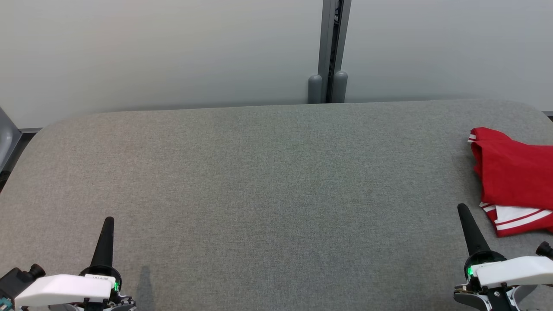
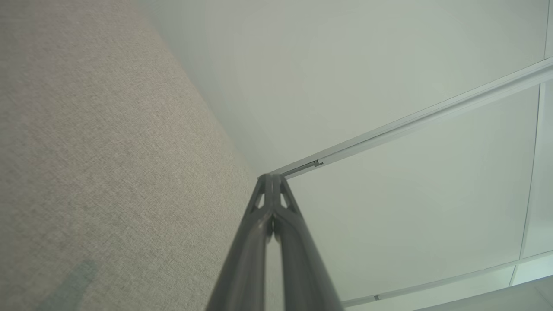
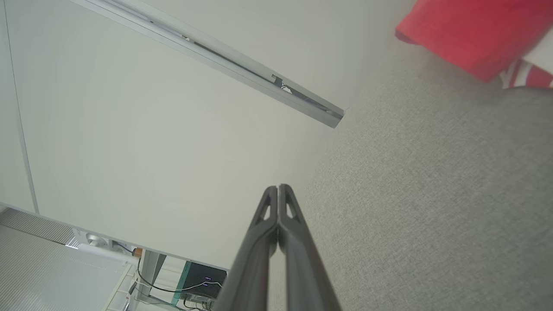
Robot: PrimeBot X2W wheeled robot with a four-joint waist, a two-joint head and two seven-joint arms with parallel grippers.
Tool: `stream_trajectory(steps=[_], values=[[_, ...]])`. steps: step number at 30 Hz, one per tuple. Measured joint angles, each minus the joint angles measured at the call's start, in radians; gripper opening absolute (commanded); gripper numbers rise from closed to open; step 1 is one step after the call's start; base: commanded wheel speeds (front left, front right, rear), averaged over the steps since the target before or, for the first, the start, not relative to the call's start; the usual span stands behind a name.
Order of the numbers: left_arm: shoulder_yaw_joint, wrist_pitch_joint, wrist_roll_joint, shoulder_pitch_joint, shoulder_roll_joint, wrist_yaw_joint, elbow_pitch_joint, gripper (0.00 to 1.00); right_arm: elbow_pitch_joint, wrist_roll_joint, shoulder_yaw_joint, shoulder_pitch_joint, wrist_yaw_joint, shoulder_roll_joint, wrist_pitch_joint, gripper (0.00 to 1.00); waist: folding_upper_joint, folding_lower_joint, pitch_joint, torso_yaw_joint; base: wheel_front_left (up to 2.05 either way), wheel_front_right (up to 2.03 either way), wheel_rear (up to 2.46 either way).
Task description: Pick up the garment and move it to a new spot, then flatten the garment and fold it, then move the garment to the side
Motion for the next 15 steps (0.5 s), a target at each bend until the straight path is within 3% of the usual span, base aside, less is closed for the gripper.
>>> stream_trajectory(steps=[15], values=[[0.034, 0.031, -0.114, -0.024, -0.012, -0.012, 0.011, 0.0, 0.031, 0.14, 0.012, -0.033, 0.0, -0.001, 0.008, 0.0, 0.0, 0.0, 0.0, -0.002, 0.0, 0.0, 0.0]])
